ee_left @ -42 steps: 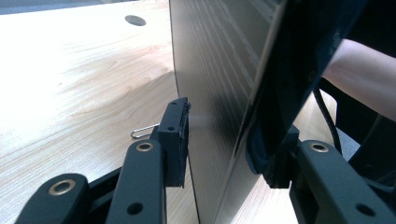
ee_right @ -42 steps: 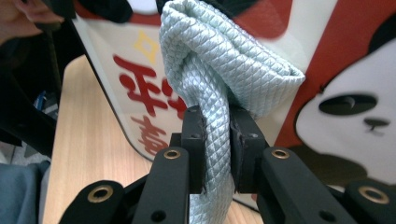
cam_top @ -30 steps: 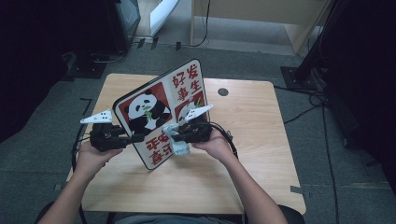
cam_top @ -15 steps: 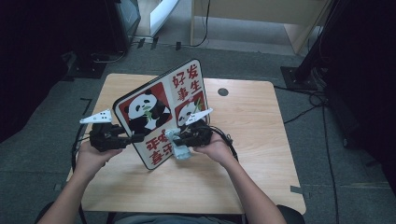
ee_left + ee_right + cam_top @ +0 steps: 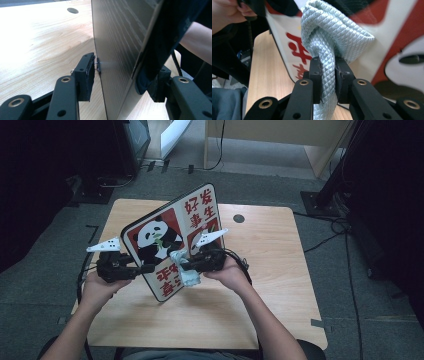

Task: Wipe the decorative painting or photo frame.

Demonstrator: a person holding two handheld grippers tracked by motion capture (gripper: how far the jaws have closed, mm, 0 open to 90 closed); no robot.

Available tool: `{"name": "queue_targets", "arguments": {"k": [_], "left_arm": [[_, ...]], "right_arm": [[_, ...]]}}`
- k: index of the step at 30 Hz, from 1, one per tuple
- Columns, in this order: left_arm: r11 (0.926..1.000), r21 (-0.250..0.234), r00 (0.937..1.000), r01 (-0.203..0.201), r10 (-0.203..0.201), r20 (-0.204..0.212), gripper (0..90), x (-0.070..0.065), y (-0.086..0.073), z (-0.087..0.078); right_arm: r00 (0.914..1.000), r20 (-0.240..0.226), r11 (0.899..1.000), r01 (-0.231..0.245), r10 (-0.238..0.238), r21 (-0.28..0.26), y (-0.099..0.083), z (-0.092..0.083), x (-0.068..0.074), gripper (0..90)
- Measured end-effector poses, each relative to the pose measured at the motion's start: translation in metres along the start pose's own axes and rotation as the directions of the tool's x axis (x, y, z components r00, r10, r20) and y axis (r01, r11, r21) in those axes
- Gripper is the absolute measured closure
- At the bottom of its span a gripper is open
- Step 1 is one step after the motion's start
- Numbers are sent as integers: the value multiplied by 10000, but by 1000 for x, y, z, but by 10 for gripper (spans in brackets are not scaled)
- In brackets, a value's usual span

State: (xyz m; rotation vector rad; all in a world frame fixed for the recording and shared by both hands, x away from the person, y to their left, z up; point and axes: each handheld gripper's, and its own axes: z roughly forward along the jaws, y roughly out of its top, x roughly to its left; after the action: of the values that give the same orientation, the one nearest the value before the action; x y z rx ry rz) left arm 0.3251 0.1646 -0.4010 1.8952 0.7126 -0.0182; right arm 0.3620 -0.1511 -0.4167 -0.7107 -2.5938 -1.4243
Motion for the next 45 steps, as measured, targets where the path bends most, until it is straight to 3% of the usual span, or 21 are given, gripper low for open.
{"name": "queue_targets", "arguments": {"k": [12,21,29,35,45], "left_arm": [[9998,-200,10000,-58,56,-71,491,-3,1,-2],[9999,-111,9999,105,-104,67,528,-3,2,-3],[9999,-91,10000,77,-77,30,530,-3,2,-3],[10000,-13,10000,46,-45,57,553,-3,2,-4],[9999,-64,9999,93,-92,41,562,-3,2,-5]], "right_arm": [[9986,-27,9964,519,-522,-664,44,-20,16,786],[9933,49,9891,1158,-1158,-907,92,-35,29,785],[9878,111,9827,1554,-1551,-1003,128,-38,41,784],[9866,90,9816,1630,-1629,-997,138,-33,46,783],[9873,-5,9832,1584,-1591,-903,132,-23,45,784]]}}
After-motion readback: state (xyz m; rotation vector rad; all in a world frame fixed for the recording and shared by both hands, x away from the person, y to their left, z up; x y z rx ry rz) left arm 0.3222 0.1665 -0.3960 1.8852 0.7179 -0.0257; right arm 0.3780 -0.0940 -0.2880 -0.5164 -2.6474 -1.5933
